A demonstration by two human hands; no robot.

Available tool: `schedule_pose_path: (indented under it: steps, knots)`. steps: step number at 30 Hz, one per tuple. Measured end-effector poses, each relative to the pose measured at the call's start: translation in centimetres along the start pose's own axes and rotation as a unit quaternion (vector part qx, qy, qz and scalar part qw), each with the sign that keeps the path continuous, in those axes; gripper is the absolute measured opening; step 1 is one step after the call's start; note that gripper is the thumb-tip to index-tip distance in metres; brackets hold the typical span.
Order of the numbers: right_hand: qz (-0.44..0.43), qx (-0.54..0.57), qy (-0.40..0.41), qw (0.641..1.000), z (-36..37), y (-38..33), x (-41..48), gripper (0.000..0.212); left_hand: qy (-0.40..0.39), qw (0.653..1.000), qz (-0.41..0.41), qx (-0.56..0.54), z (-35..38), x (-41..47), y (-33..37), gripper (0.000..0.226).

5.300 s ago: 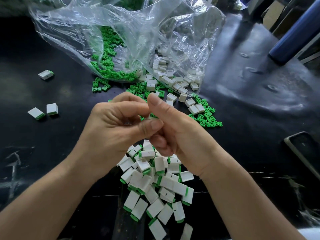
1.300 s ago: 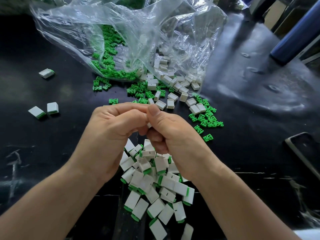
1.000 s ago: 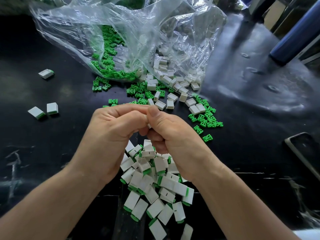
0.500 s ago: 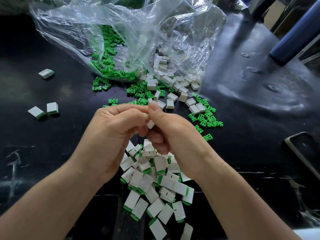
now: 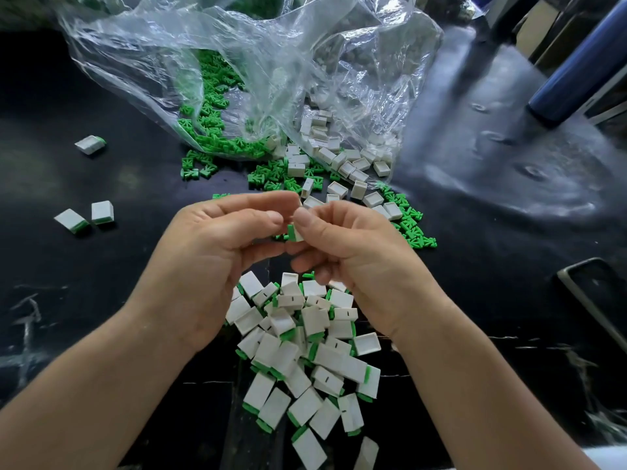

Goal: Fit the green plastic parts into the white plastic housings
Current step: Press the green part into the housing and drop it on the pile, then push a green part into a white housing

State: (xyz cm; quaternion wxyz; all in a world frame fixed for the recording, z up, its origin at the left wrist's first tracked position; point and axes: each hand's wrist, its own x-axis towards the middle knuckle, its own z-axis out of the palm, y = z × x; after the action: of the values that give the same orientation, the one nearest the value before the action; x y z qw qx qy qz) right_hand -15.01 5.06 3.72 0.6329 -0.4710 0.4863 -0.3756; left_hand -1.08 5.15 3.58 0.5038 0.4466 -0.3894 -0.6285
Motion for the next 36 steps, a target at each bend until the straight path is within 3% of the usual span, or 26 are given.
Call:
schedule_pose_path:
  steps: [3, 7, 15, 19, 24, 26, 29, 36]
  knots:
    - [-0.030, -0.056, 0.026, 0.998, -0.5, 0.0, 0.0, 0.013, 0.037, 0.999, 0.000, 0.013, -0.6, 0.4, 0.1, 0.020]
    - [-0.045, -0.145, 0.019, 0.988, -0.7, -0.3, -0.2, 0.014, 0.066, 0.998, -0.012, 0.019, -0.8, 0.6, 0.3, 0.028]
    - [0.000, -0.315, -0.084, 0.945, -0.1, -0.4, -0.7, 0.017, 0.069, 0.997, -0.015, 0.033, -0.8, 0.6, 0.2, 0.030]
    - [-0.029, -0.347, 0.028, 0.937, -0.8, -0.1, 0.0, 0.028, 0.065, 0.997, -0.015, 0.043, -0.6, 0.6, 0.2, 0.031]
    - [-0.078, -0.454, 0.227, 0.858, -3.4, 0.7, 1.6, 0.008, 0.061, 0.997, -0.014, 0.051, -0.5, 0.5, 0.2, 0.031]
    - [-0.068, -0.477, 0.275, 0.832, -4.9, 0.9, 2.3, 0.014, 0.060, 0.997, -0.013, 0.050, -0.4, 0.4, 0.2, 0.031]
    - [-0.038, -0.506, 0.310, 0.804, -6.4, 1.3, 2.8, 0.023, 0.060, 0.997, -0.013, 0.048, -0.4, 0.4, 0.2, 0.031]
    - [-0.011, -0.539, 0.308, 0.784, -6.6, 1.6, 3.3, 0.027, 0.059, 0.997, -0.016, 0.053, -0.5, 0.4, 0.2, 0.031]
